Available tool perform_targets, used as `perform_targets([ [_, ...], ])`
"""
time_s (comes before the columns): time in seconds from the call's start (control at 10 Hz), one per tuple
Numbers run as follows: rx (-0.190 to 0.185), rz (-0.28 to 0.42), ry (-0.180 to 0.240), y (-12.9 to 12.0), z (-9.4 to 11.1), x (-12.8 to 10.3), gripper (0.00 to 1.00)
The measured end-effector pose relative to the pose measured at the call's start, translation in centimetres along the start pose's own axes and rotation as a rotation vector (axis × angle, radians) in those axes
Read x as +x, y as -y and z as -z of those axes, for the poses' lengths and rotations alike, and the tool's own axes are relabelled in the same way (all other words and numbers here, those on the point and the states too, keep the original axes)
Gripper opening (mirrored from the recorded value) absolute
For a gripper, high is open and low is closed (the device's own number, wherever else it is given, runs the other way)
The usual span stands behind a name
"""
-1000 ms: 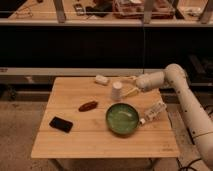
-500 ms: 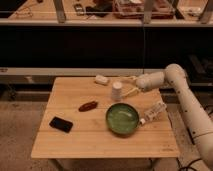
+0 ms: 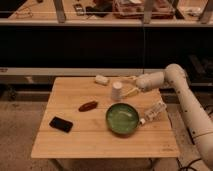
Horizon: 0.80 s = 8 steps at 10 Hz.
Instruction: Place the bottle in the ceramic bowl
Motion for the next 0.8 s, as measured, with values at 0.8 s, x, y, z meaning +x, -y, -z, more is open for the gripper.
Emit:
perform_targets([
  [0.8,0.084,0.179,-0.433,2.3,5.5,6.3,0.67],
])
